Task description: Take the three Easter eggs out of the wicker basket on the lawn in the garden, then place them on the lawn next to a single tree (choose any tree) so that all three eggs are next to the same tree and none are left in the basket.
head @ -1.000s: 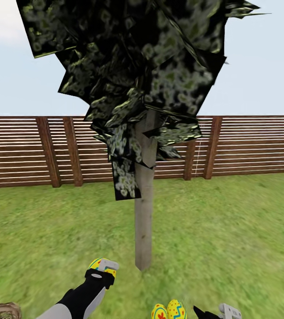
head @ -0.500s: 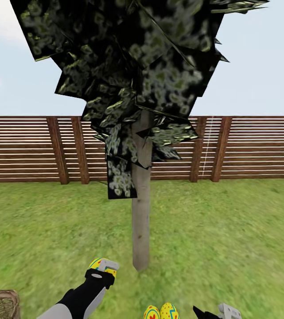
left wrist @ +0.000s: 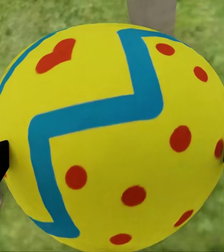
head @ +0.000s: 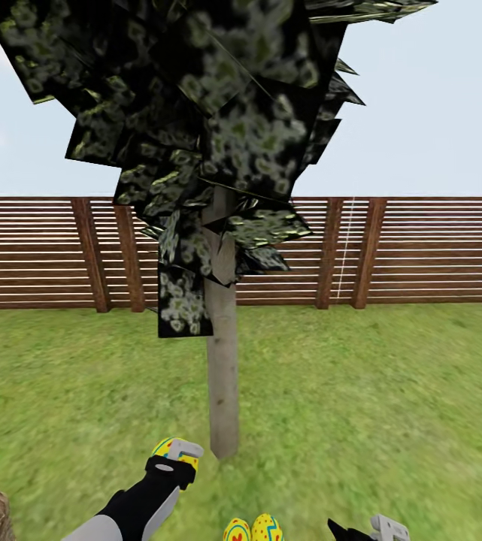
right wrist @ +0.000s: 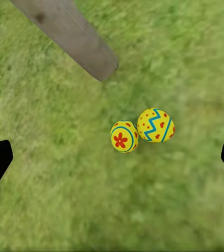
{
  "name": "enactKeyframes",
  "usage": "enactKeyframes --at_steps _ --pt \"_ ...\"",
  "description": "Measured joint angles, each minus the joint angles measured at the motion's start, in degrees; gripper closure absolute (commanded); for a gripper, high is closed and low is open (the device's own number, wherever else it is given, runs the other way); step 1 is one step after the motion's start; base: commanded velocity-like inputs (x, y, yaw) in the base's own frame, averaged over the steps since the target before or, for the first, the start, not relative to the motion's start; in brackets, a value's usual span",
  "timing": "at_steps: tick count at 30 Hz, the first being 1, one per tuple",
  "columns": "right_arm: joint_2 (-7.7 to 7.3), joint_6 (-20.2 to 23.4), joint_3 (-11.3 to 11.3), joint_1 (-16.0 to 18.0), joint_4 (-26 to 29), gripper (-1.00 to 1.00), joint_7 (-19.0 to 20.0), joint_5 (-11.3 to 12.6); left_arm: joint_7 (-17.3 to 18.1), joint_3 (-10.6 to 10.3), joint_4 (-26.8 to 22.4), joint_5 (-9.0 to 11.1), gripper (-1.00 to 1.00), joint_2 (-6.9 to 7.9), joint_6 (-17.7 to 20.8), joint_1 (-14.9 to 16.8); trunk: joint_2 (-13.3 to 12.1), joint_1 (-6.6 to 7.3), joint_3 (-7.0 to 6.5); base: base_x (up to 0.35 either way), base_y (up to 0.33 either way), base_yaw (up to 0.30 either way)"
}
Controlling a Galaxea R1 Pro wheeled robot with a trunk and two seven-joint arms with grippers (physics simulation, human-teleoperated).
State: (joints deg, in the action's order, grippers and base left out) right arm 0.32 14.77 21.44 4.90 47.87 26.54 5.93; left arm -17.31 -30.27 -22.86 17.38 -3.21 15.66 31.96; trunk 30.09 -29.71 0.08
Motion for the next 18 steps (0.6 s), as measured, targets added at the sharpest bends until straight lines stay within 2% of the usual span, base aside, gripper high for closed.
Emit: enactKeyframes --at_steps 6,18 --pt "-0.07 0.01 0.02 0.00 0.00 -1.00 0.05 0.06 0.29 0.00 0.01 0.00 1.00 0.06 -2.19 0.00 0.00 0.00 0.00 0.000 -0.005 0.000" --pt "-0.01 -0.03 0.06 -0.03 -0.02 -1.00 0.31 -0.07 0.39 0.34 0.20 0.04 1.00 0.08 -4.94 -0.03 4.73 -2.63 2.05 0.000 0.000 0.000"
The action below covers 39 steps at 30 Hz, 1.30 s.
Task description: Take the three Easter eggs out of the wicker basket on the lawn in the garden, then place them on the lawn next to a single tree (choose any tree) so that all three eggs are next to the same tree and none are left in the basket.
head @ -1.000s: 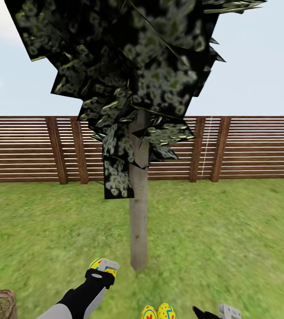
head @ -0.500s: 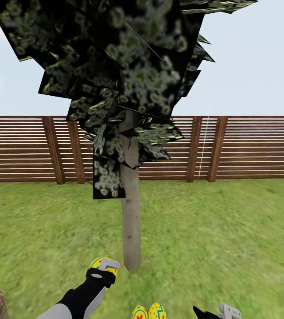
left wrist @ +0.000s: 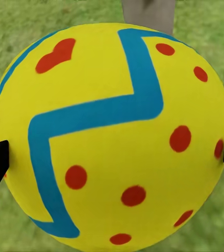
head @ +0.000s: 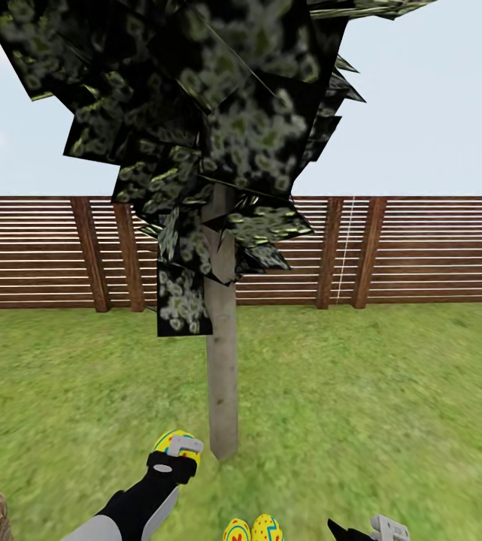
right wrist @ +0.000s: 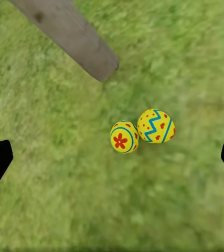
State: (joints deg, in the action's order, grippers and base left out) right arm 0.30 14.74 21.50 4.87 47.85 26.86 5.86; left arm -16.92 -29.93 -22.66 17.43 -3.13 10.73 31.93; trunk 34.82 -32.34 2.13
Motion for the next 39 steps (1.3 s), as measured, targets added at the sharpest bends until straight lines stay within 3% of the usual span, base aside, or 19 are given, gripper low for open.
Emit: enactKeyframes --at_steps 4,7,12,14,22,34,39 --pt "-0.05 -1.33 0.13 -0.36 0.77 -1.00 0.85 0.28 0.01 0.01 0.01 0.00 1.00 0.00 -0.17 0.00 1.61 -0.88 0.72 0.000 0.000 0.000" --pt "-0.10 -1.92 0.37 -1.14 6.38 -1.00 6.28 0.79 0.37 0.00 0.01 0.08 1.00 0.00 -0.20 0.00 2.82 -1.54 1.26 0.000 0.000 0.000" --pt "-0.15 16.05 0.46 -0.95 24.35 -1.00 9.91 0.59 0.60 0.00 -0.05 0.26 1.00 0.00 -0.63 0.00 4.83 -2.64 2.16 0.000 0.000 0.000" --pt "-0.15 18.02 0.07 -0.60 26.32 -1.00 10.07 0.33 0.62 0.08 -0.04 0.27 1.00 0.00 -0.79 0.00 5.63 -3.08 2.52 0.000 0.000 0.000" --pt "-0.33 19.25 0.18 0.62 30.13 -1.00 10.65 0.18 1.06 0.18 -0.05 0.18 1.00 0.00 -0.90 0.00 8.85 -4.84 3.97 0.000 0.000 0.000" --pt "-0.28 19.30 -0.02 0.62 30.46 -1.00 9.91 -0.05 6.16 0.19 1.66 0.22 1.00 -0.26 -0.80 0.00 13.67 -7.48 6.13 0.000 0.000 0.000" --pt "-0.27 19.28 0.21 0.62 30.50 -1.00 9.91 0.03 6.29 0.30 3.19 4.21 1.00 -0.41 -0.91 0.01 15.68 -8.58 7.03 0.000 0.000 0.000"
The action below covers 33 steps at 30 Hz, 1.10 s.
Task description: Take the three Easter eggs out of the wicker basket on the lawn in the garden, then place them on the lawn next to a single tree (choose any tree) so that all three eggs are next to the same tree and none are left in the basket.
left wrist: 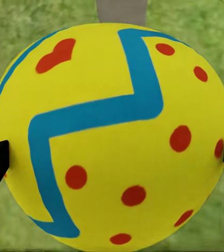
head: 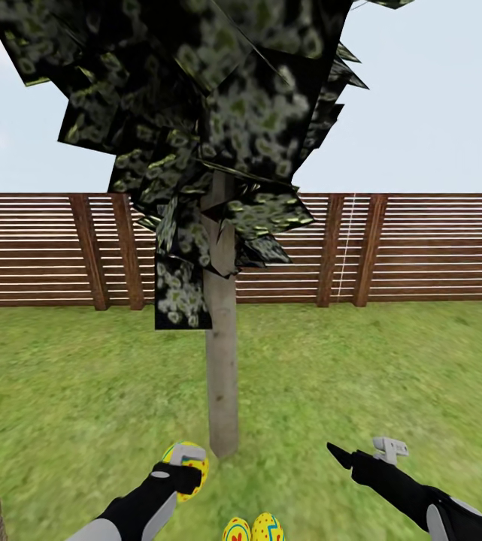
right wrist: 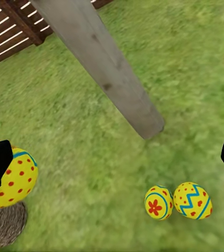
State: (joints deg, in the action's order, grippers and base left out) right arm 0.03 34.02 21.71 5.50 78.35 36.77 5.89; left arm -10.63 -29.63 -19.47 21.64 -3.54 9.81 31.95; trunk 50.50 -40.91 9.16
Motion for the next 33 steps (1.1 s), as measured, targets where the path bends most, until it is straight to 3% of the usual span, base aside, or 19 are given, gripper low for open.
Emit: enactKeyframes --at_steps 6,33 --pt "-0.03 0.02 0.04 0.00 -0.05 -1.00 0.04 -0.04 -0.66 -0.02 0.12 0.94 1.00 0.06 -0.05 0.00 2.41 -1.32 1.08 0.000 0.000 0.000" --pt "-0.12 0.01 0.02 0.01 -0.41 -1.00 0.17 0.00 -0.94 0.06 0.08 1.01 1.00 0.06 -0.72 0.00 13.25 -7.25 5.94 0.000 0.000 0.000"
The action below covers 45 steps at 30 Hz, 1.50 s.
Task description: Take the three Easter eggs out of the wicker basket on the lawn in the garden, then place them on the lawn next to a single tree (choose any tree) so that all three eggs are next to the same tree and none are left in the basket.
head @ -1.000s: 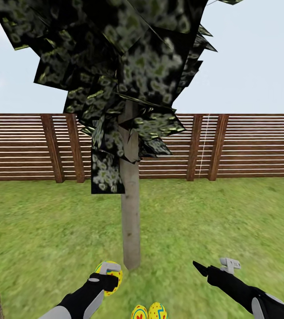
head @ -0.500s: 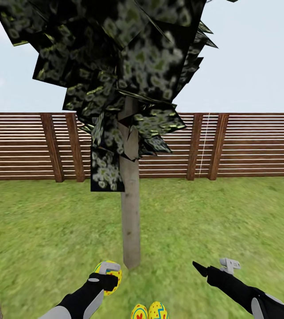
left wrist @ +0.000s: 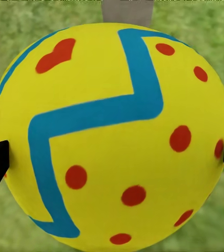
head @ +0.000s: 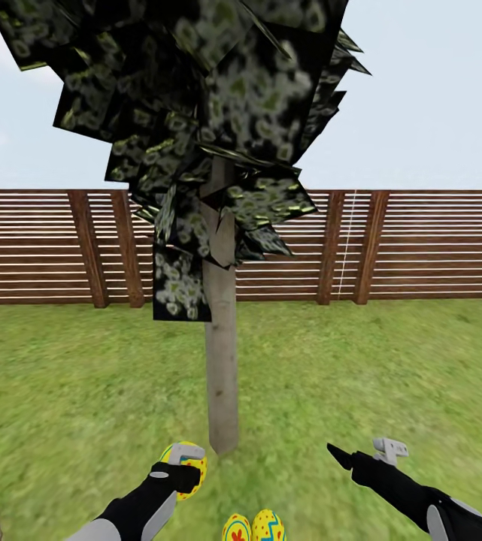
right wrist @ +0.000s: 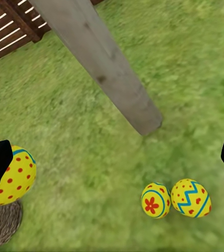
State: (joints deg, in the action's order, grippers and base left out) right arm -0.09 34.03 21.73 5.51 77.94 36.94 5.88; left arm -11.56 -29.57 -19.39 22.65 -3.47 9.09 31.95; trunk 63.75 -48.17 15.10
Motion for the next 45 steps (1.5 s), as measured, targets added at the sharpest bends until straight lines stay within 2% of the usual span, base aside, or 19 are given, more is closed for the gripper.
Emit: enactKeyframes --at_steps 45 --pt "0.16 0.02 -0.50 0.05 -0.26 -1.00 -0.11 0.24 0.00 -0.03 0.00 0.00 1.00 -0.01 -0.21 0.00 18.06 -9.89 8.09 0.000 0.000 0.000"
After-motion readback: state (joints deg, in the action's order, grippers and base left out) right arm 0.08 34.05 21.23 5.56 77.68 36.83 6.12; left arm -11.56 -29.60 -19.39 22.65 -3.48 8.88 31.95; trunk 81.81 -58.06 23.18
